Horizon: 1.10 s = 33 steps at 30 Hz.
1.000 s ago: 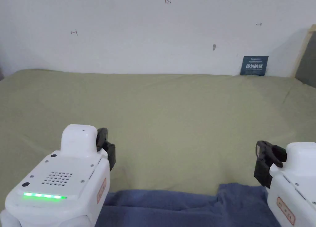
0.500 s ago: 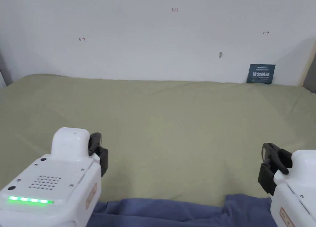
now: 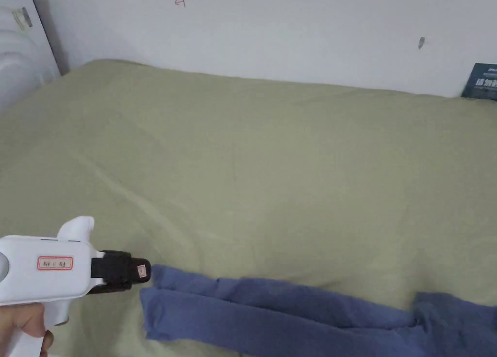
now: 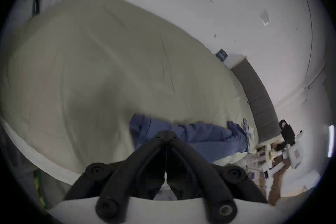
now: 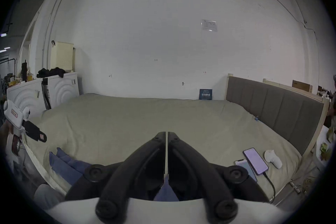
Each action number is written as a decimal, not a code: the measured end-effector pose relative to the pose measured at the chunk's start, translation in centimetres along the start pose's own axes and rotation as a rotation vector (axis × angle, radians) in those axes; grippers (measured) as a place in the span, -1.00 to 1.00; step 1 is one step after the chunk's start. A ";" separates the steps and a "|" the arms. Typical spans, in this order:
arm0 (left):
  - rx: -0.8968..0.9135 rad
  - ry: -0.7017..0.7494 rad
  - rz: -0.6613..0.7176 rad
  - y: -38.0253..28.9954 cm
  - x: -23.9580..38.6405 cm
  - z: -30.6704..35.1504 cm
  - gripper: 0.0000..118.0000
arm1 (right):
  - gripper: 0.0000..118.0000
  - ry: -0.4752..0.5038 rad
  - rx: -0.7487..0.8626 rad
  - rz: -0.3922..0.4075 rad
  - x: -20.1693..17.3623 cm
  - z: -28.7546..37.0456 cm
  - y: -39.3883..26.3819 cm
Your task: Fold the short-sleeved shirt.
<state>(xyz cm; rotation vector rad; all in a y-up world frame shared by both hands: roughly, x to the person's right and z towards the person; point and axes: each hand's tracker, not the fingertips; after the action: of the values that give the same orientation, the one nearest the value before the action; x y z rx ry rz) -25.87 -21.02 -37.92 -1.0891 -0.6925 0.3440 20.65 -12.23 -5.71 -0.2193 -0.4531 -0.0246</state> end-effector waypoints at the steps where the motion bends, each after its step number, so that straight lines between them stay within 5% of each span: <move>1: -0.013 -0.029 0.020 0.0 -0.7 -0.4 -0.36 | -0.91 -0.004 -0.010 0.009 -0.1 -0.1 -0.2; 3: -0.068 -0.131 0.057 -0.4 -1.4 -1.1 0.86 | -0.91 -0.007 -0.024 0.021 -0.2 -0.4 -0.4; 4: -0.097 -0.157 0.070 -0.5 -1.9 -1.9 1.00 | -0.91 -0.008 -0.033 0.024 -0.3 -0.6 -0.5; 10: -0.074 -0.177 0.174 0.0 -3.5 -3.9 1.00 | -0.91 -0.011 -0.068 0.026 -0.6 -1.2 -0.9; 14: -0.172 -0.360 0.277 -1.6 -5.3 -7.8 1.00 | -0.91 -0.013 -0.078 0.045 -0.9 -1.3 -0.9; 21: -0.195 -0.420 0.233 -1.4 -2.9 -10.9 1.00 | -0.91 -0.013 -0.083 0.032 -0.7 -1.6 -1.0; 23: -0.219 -0.412 0.210 -1.2 -2.3 -11.2 0.82 | -0.91 -0.007 -0.087 0.016 -0.7 -1.5 -1.0; 24: -0.216 -0.413 0.210 -1.1 -2.2 -11.1 0.36 | -0.91 -0.004 -0.088 0.012 -0.7 -1.4 -1.1; 25: -0.229 -0.379 0.217 -1.0 -2.3 -11.2 -0.65 | -0.91 -0.002 -0.088 0.012 -0.8 -1.3 -1.1; 26: -0.238 -0.301 0.206 -1.2 -2.2 -11.5 -0.82 | -0.91 -0.001 -0.086 0.014 -0.8 -1.2 -1.2; 33: -0.159 -0.241 0.227 -0.6 -2.3 -9.1 -0.84 | -0.91 0.009 -0.062 -0.001 -0.3 -0.4 -0.3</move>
<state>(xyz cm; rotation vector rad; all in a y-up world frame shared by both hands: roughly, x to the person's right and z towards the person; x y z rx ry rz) -21.55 -28.86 -40.72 -1.2945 -0.8215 0.6312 20.55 -12.60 -6.07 -0.2797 -0.4437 -0.0402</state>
